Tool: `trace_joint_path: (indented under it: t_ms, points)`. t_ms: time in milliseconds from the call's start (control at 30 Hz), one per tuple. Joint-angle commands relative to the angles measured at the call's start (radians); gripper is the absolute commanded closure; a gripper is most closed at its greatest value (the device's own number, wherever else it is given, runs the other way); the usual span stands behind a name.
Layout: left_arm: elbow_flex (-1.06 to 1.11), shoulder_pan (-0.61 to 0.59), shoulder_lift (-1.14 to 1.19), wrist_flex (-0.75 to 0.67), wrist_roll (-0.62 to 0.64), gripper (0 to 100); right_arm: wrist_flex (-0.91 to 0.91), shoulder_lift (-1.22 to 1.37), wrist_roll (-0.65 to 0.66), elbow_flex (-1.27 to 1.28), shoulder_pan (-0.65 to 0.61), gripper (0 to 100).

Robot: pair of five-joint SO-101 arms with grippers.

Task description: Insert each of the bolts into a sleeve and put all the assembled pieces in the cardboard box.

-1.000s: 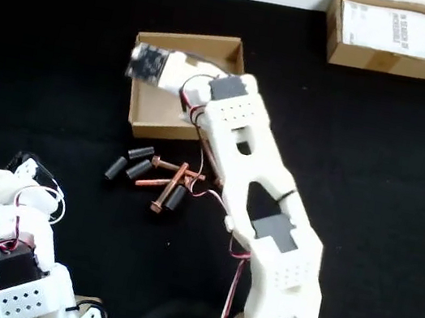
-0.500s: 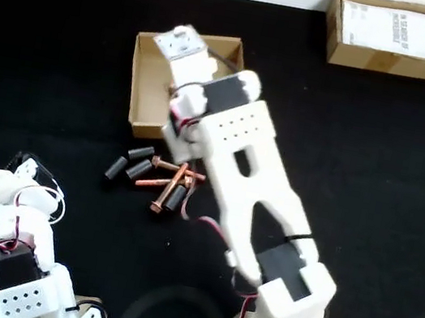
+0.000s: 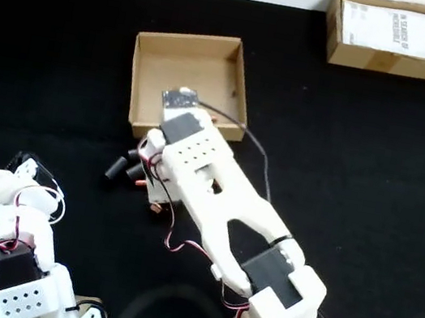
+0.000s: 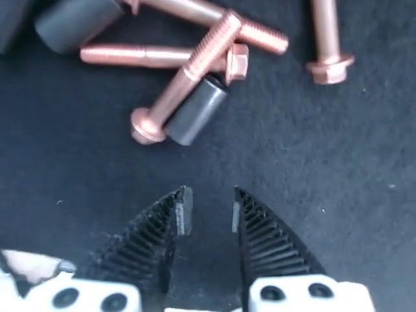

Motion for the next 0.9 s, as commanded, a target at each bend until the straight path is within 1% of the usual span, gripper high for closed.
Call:
trace_joint_path:
  t_ms: [0, 267, 567, 867]
  points:
    - [0.015, -0.010, -0.002, -0.014, -0.003, 99, -0.081, -0.058, -0.008, 0.054, -0.004, 91.0]
    - [0.015, -0.005, -0.002, -0.014, -0.003, 99, -0.260, -0.051, -0.006, 0.127, 0.013, 91.0]
    - [0.015, -0.004, -0.002, -0.014, -0.005, 99, -0.386, -0.051, -0.006, 0.242, 0.015, 91.0]
    - [0.015, -0.004, -0.002, -0.014, -0.005, 99, -0.575, -0.047, -0.006, 0.351, 0.025, 91.0]
